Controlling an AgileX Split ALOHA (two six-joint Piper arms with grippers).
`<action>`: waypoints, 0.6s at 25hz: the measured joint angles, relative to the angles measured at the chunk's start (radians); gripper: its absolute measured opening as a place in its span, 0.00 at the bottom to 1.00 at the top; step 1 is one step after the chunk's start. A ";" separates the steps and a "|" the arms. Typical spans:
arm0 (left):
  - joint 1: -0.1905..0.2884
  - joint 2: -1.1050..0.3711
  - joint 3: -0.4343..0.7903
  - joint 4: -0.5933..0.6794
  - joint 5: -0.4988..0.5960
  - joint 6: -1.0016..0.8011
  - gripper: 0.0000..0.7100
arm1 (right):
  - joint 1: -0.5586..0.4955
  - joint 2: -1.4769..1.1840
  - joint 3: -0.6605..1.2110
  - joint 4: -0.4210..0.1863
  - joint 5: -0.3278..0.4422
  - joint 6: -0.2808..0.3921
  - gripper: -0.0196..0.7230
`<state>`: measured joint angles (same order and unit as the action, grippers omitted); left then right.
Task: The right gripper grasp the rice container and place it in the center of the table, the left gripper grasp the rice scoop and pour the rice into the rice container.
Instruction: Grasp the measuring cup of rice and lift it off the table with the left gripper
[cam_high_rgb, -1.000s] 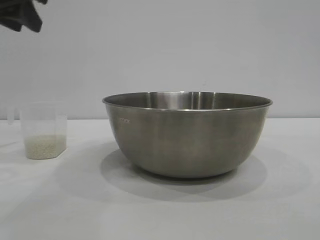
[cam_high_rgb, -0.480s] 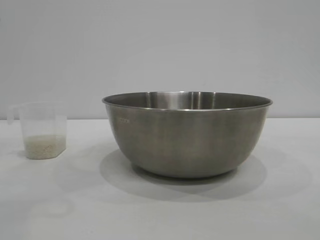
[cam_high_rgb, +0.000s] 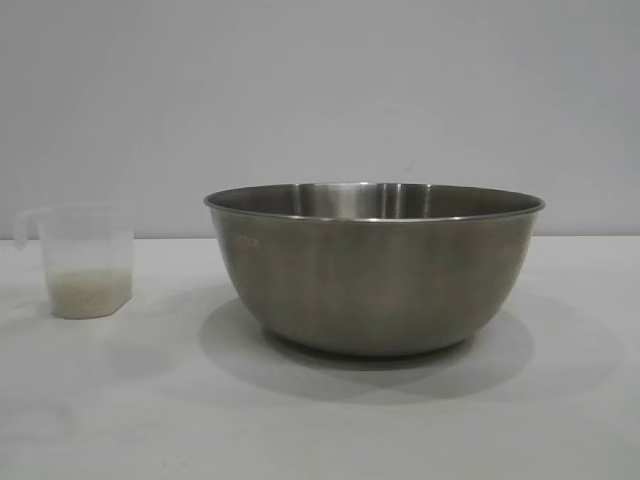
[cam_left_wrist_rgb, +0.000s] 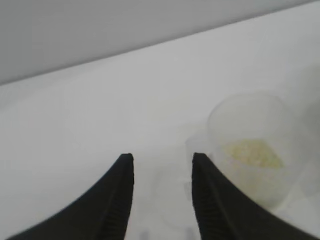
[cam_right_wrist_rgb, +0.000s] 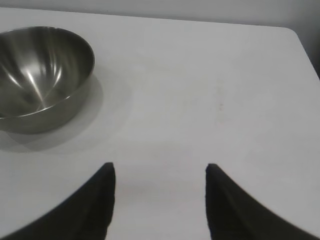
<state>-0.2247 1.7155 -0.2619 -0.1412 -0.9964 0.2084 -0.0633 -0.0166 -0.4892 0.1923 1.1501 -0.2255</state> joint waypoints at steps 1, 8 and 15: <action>0.000 0.021 0.000 0.000 -0.011 -0.004 0.32 | 0.000 0.000 0.000 0.000 0.000 0.000 0.53; 0.000 0.117 -0.019 0.002 -0.064 -0.042 0.32 | 0.000 0.000 0.000 0.000 0.000 0.000 0.53; 0.000 0.187 -0.075 0.026 -0.077 -0.046 0.32 | 0.000 0.000 0.000 0.000 0.000 0.000 0.53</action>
<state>-0.2247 1.9029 -0.3365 -0.1149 -1.0729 0.1628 -0.0633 -0.0166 -0.4892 0.1923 1.1501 -0.2255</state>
